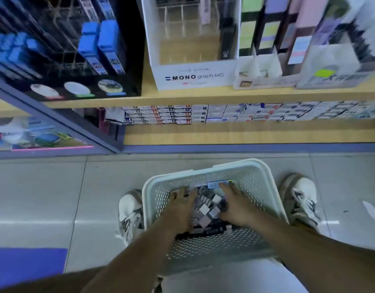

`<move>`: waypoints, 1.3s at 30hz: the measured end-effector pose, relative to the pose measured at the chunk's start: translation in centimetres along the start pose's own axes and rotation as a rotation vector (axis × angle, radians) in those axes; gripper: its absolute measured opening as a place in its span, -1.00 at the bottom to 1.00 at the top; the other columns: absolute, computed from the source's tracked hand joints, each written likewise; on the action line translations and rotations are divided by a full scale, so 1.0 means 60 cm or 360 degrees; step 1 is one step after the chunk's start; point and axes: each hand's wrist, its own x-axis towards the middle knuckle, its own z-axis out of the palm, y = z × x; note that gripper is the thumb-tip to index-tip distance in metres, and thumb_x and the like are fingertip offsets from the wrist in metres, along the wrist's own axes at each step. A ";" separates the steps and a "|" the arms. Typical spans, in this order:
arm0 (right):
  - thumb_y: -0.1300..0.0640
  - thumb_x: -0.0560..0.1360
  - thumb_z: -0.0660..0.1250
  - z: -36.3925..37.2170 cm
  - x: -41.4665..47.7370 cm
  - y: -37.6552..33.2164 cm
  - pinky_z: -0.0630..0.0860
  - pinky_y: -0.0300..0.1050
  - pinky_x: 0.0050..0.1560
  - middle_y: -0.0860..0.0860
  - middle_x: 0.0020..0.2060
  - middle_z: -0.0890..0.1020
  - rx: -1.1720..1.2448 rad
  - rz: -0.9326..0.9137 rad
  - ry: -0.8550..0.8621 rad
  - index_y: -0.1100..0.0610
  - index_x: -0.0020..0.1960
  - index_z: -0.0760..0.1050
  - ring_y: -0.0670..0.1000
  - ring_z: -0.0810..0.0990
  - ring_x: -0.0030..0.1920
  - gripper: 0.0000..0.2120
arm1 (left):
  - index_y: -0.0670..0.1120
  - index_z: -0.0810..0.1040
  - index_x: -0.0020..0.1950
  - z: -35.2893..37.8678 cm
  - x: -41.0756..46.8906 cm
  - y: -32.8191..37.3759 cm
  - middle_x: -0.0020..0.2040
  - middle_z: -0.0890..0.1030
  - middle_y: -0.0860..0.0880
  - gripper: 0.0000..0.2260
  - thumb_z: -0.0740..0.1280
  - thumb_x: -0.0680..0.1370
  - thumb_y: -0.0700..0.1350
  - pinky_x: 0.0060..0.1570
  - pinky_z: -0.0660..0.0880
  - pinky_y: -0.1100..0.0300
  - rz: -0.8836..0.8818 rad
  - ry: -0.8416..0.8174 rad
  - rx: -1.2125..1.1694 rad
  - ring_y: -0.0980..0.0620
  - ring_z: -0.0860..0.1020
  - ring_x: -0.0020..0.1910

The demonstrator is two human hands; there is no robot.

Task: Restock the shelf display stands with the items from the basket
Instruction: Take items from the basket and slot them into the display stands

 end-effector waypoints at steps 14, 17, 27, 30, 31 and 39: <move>0.08 0.44 0.42 0.058 0.034 -0.023 0.25 0.27 0.33 0.08 0.46 0.11 -0.0886 -0.0389 0.0121 -0.01 0.49 0.06 0.15 0.10 0.47 -0.24 | 0.02 -0.14 0.55 0.068 0.005 0.025 0.49 0.02 -0.24 0.01 0.41 0.33 0.30 0.17 0.42 -0.10 -0.0232 0.0163 0.0255 -0.26 0.19 0.40; -0.08 0.37 0.48 0.060 0.028 -0.028 0.24 0.26 0.26 0.05 0.34 0.34 -0.0871 -0.0376 0.0057 0.04 0.46 0.12 0.11 0.35 0.37 -0.19 | 0.08 -0.09 0.53 0.064 0.004 0.025 0.48 0.05 -0.21 0.01 0.42 0.29 0.33 0.16 0.43 -0.08 -0.0166 0.0140 0.0254 -0.25 0.20 0.38; 0.10 0.50 0.32 0.073 0.015 0.031 0.34 0.07 0.21 0.05 0.21 0.54 -0.0966 -0.0473 0.0002 0.01 0.38 0.24 0.12 0.50 0.22 -0.51 | -0.01 0.29 0.31 0.062 0.000 0.001 0.23 0.26 -0.15 -0.44 0.45 0.40 0.00 -0.04 0.52 -0.01 -0.0204 0.0098 0.0202 -0.18 0.52 0.06; 0.25 0.55 0.22 0.066 0.012 0.024 0.38 -0.05 0.07 0.14 0.18 0.55 -0.0589 -0.0403 0.0032 0.13 0.28 0.37 0.14 0.51 0.16 -0.69 | -0.10 0.43 0.19 0.054 -0.001 0.004 0.24 0.29 -0.18 -0.68 0.38 0.47 -0.15 -0.02 0.55 -0.01 -0.0177 0.0071 0.0234 -0.17 0.58 -0.09; 0.27 0.56 0.20 0.062 0.011 0.023 0.37 -0.08 0.01 0.16 0.16 0.54 -0.0480 -0.0365 0.0058 0.17 0.26 0.40 0.14 0.52 0.13 -0.72 | -0.11 0.45 0.15 0.052 0.000 0.003 0.23 0.31 -0.18 -0.73 0.36 0.47 -0.22 -0.01 0.56 0.00 -0.0185 0.0071 0.0199 -0.16 0.59 -0.12; 0.29 0.51 0.27 0.030 0.008 -0.011 0.43 -0.24 -0.15 0.08 -0.04 0.64 0.0541 0.0069 0.0263 0.16 0.10 0.59 0.07 0.60 -0.10 -0.78 | -0.08 0.58 0.02 0.000 -0.004 0.015 -0.05 0.66 -0.11 -0.86 0.32 0.50 -0.22 -0.26 0.37 0.38 -0.0423 0.0286 -0.0920 -0.06 0.61 -0.11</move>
